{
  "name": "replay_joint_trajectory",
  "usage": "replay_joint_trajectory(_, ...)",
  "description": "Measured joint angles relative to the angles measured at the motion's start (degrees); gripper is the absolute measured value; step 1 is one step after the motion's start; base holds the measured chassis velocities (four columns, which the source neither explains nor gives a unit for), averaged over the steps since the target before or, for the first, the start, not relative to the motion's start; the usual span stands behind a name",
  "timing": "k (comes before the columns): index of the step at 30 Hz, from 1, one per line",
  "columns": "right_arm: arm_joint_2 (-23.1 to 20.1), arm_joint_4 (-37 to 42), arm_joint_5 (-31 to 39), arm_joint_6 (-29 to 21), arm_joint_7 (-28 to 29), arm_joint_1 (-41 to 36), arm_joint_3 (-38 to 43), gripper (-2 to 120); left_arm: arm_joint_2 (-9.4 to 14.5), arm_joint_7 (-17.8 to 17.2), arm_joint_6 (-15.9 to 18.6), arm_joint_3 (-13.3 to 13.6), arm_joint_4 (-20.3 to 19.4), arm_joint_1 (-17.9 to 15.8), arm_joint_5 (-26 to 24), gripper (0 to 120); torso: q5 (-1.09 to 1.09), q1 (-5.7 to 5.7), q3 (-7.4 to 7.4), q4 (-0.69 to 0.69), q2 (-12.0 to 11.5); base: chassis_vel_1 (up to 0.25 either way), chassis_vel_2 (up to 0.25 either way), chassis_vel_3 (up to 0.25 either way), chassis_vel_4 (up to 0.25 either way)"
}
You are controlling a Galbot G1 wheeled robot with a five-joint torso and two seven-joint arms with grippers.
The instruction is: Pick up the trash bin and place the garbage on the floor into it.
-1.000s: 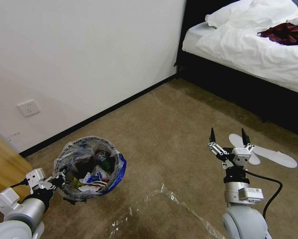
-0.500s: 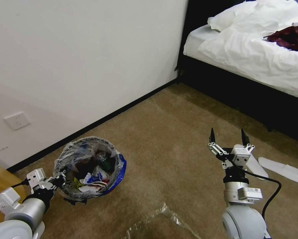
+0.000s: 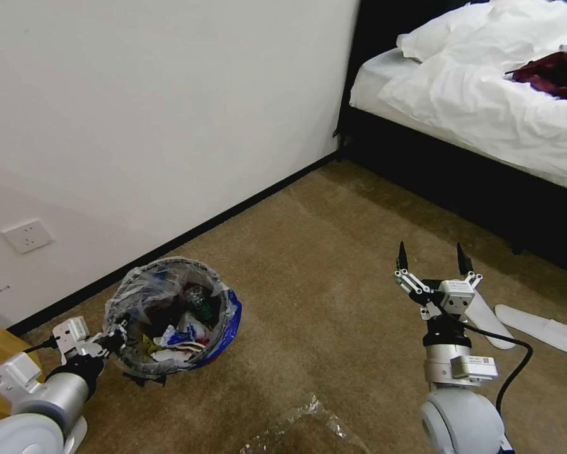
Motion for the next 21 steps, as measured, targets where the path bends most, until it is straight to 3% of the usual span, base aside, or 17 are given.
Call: replay_joint_trajectory(21,-0.42,1.16,4.03,-3.11,-1.26,-1.04,0.51,100,-0.56,0.07,0.01,0.8,-0.3,0.11,-0.12,1,0.0,0.0,0.0,0.0,0.0,0.0,0.0,0.0,0.0)
